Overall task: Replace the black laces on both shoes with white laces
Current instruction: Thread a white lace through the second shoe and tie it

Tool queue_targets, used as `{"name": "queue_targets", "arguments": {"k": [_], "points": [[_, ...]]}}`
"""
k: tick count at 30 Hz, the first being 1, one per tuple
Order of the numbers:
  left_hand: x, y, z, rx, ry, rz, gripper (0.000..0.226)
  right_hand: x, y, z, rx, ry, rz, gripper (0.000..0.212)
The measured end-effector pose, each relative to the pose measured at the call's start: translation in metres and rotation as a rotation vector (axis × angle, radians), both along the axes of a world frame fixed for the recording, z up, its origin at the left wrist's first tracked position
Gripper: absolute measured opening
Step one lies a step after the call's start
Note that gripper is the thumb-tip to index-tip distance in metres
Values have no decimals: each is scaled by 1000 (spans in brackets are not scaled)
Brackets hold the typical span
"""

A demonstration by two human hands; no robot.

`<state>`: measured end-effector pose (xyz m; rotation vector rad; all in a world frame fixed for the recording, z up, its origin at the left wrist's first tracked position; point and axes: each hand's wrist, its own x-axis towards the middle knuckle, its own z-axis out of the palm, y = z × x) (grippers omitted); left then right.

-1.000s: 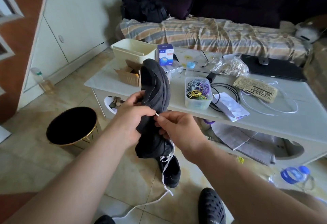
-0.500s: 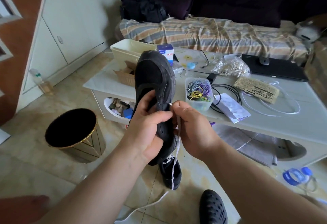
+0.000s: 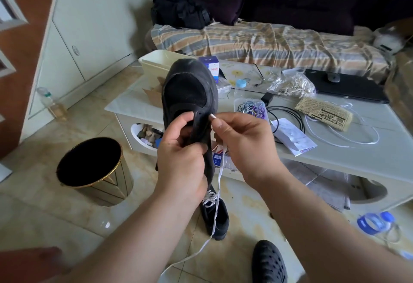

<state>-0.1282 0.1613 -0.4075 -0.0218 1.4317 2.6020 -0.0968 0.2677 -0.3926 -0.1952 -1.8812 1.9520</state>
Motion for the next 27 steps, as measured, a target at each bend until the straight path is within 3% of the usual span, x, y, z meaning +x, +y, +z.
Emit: {"name": "queue_targets", "arguments": {"k": [4,8,13,15,20,23,27], "points": [[-1,1,-4,-38,-11,19,75,-8,-2,-1,187,-57,-168,19],[-1,3,4,24,-19,29,75,-11,2,-1,414,-146,-93,28],[-9,0,3,17,11,70,78,-8,5,0,482,-224,-15,17],[-13,-1,0,-34,34,110,80,-7,5,2,503,-203,24,10],[-10,0,1,-116,112,143,80,-9,8,1,684,-116,-61,20],[-8,1,-1,-134,158,121,80,-9,5,3,574,-136,-112,19],[-7,3,-2,-172,176,125,79,-10,-1,10,113,-69,-92,11]]}}
